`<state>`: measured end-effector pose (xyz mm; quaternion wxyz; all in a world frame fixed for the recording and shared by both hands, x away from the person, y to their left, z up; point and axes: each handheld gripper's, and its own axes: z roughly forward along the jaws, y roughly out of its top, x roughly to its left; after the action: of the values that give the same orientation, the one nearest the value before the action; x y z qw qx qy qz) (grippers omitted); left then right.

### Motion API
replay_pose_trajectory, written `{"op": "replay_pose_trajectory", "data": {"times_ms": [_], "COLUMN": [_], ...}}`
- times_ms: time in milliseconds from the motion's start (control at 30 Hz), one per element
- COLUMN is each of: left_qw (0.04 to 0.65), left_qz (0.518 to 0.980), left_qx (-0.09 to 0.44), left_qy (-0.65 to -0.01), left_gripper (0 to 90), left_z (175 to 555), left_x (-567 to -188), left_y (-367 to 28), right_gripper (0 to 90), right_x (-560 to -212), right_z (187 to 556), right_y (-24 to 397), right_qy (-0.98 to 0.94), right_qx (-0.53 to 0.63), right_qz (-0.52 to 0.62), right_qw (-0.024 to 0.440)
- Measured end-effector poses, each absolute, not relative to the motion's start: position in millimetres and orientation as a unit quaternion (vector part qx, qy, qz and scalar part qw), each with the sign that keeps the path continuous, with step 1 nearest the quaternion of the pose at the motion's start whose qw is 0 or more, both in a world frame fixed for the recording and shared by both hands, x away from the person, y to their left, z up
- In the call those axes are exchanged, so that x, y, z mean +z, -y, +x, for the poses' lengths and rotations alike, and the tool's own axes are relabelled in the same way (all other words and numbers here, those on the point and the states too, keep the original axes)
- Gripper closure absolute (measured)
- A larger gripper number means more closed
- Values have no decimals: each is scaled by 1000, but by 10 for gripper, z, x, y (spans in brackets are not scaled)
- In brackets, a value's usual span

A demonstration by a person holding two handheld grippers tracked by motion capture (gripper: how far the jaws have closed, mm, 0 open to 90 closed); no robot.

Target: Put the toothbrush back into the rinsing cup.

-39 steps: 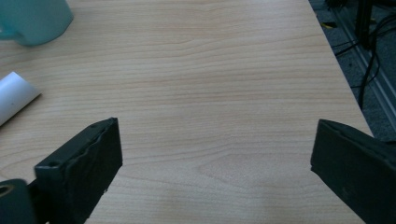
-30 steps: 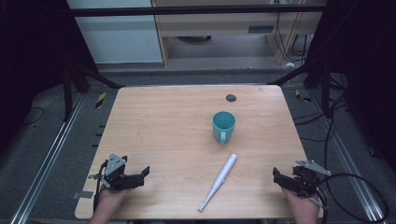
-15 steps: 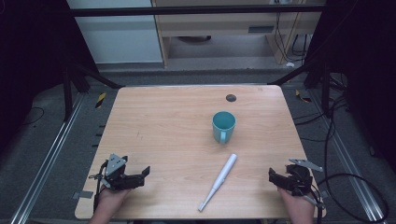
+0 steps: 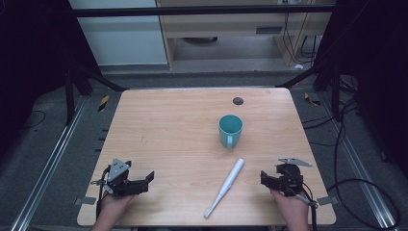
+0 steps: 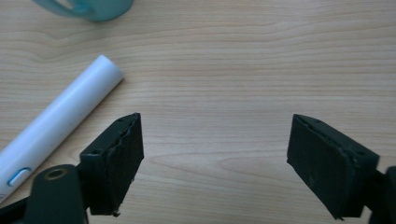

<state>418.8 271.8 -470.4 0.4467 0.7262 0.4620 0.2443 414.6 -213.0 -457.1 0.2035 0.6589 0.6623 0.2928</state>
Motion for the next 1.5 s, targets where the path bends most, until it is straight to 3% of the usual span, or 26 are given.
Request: {"op": "replay_pose_trajectory", "data": {"times_ms": [467,1100,1500], "left_qw": [448,449,452], "left_qz": [726,725,723], "left_qx": [246,244,244], "left_qy": [-460,-462,-463], "left_gripper": [2,1,0], "left_z": [4187,4191,4192], "left_x": [-4696,-4696,-4696], "left_y": [-2728,-2733,-2734], "right_gripper": [285,280,258], "right_x": [-4537,-4504,-4556], "right_z": [4180,4285,4320], "right_y": [1859,1728,1669], "right_qy": [-707,-820,-903], "right_qx": [300,257,223], "right_qz": [611,478,323], "right_qw": [191,181,175]}}
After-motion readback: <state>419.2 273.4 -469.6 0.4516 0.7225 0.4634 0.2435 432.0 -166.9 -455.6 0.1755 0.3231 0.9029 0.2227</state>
